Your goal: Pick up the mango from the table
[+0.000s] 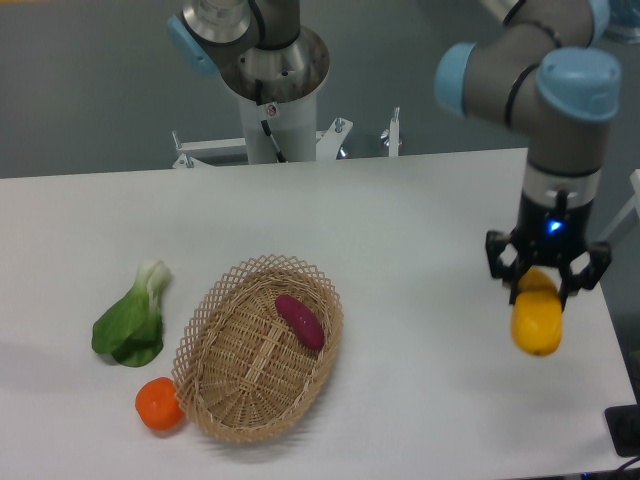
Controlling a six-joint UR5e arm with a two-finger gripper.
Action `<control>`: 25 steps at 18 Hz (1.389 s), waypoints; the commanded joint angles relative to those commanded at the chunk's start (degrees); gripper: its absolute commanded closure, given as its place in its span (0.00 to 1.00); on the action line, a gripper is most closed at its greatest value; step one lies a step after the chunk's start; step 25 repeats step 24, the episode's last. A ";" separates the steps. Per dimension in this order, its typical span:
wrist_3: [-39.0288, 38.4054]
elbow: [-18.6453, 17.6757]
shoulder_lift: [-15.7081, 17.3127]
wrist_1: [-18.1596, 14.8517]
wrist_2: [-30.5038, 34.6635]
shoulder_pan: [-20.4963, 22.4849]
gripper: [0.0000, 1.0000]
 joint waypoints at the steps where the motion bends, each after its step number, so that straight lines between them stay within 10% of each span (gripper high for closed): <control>1: 0.27 0.18 0.09 -0.88 -0.09 0.00 0.59; 25: 2.38 -0.08 1.68 -2.83 -0.18 -1.05 0.57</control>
